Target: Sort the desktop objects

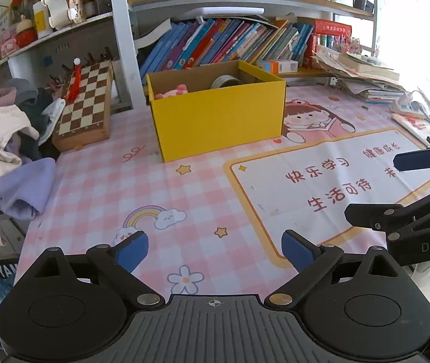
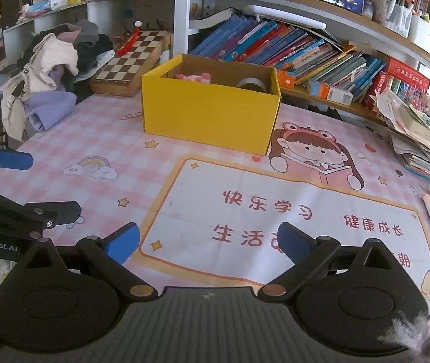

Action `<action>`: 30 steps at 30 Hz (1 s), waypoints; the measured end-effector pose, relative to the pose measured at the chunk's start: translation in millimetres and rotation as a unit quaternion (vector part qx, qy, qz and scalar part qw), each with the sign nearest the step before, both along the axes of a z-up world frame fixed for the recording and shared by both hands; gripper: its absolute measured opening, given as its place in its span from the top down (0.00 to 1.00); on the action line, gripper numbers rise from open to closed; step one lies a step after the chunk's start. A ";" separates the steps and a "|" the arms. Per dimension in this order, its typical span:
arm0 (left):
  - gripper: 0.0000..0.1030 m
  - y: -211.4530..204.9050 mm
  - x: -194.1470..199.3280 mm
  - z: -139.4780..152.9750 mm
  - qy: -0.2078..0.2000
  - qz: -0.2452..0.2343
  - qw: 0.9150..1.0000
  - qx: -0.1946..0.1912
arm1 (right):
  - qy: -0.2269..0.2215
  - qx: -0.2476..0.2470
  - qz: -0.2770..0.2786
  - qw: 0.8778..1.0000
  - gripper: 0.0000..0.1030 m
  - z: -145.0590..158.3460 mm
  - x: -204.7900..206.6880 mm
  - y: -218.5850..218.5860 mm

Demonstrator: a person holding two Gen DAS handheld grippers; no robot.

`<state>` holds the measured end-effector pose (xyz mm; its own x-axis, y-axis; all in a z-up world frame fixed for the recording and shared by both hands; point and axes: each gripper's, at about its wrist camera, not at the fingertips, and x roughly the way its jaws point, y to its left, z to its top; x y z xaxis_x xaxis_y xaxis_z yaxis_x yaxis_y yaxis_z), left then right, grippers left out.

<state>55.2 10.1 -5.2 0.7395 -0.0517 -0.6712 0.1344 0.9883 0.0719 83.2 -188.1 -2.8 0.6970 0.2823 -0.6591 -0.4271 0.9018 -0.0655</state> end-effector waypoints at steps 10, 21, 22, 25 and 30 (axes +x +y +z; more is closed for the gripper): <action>0.03 0.6 -2.0 -2.5 0.008 0.005 1.000 0.001 | 0.004 -0.002 0.003 1.000 0.03 -0.1 -3.3 2.1; 0.00 2.5 -4.7 -3.1 0.007 0.008 1.000 -0.003 | 0.008 -0.004 0.003 1.000 0.03 -1.9 -6.7 7.1; 0.00 2.9 -4.8 -3.0 0.007 0.009 1.000 -0.004 | 0.008 -0.004 0.004 1.000 0.03 -1.9 -7.0 7.3; 0.00 3.7 -4.8 -2.9 0.007 0.009 1.000 -0.005 | 0.008 -0.003 0.007 1.000 0.03 -2.3 -5.4 3.5; 0.00 4.4 -4.1 -3.9 0.011 0.010 1.000 -0.005 | 0.010 -0.004 0.008 1.000 0.03 -3.0 -4.9 2.4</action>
<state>51.1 14.5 -9.1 0.7261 -0.0438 -0.6862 0.1159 0.9915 0.0594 78.3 -185.7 -5.8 0.6793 0.2881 -0.6750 -0.4429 0.8943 -0.0641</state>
